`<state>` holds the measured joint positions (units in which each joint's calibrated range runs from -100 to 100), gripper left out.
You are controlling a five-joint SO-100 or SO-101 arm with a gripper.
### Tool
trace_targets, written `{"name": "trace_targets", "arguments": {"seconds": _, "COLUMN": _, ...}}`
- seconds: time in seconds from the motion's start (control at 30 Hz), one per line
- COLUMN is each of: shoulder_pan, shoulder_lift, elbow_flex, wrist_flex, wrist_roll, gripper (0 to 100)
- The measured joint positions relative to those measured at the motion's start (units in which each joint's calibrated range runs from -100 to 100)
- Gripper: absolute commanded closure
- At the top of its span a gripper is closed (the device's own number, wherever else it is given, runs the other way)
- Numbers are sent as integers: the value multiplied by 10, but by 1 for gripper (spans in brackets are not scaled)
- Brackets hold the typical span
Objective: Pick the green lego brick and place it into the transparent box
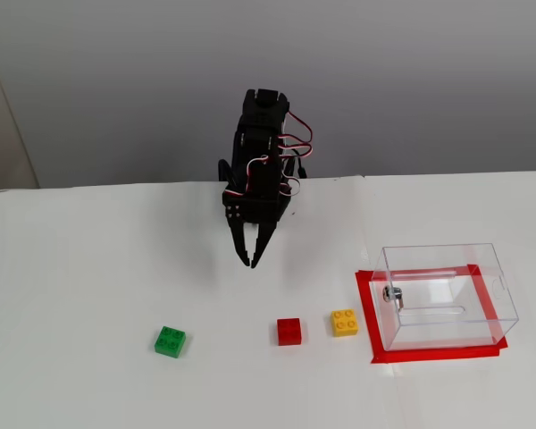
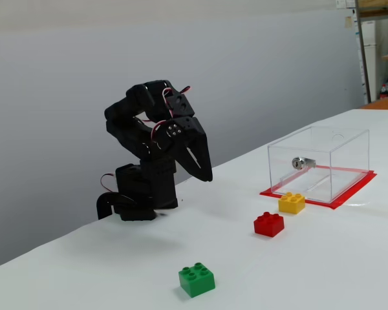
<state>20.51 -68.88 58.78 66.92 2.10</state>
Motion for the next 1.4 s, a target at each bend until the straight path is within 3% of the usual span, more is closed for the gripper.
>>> {"name": "trace_targets", "arguments": {"seconds": 0.53, "shoulder_pan": 59, "shoulder_lift": 380, "elbow_flex": -309, "wrist_flex": 0, "wrist_roll": 0, "gripper": 98}}
{"name": "trace_targets", "arguments": {"seconds": 0.9, "shoulder_pan": 157, "shoulder_lift": 510, "elbow_flex": -386, "wrist_flex": -2, "wrist_roll": 0, "gripper": 98}}
{"name": "trace_targets", "arguments": {"seconds": 1.23, "shoulder_pan": 218, "shoulder_lift": 599, "elbow_flex": -397, "wrist_flex": -72, "wrist_roll": 9, "gripper": 98}}
{"name": "trace_targets", "arguments": {"seconds": 1.4, "shoulder_pan": 216, "shoulder_lift": 617, "elbow_flex": -397, "wrist_flex": -73, "wrist_roll": 31, "gripper": 84}}
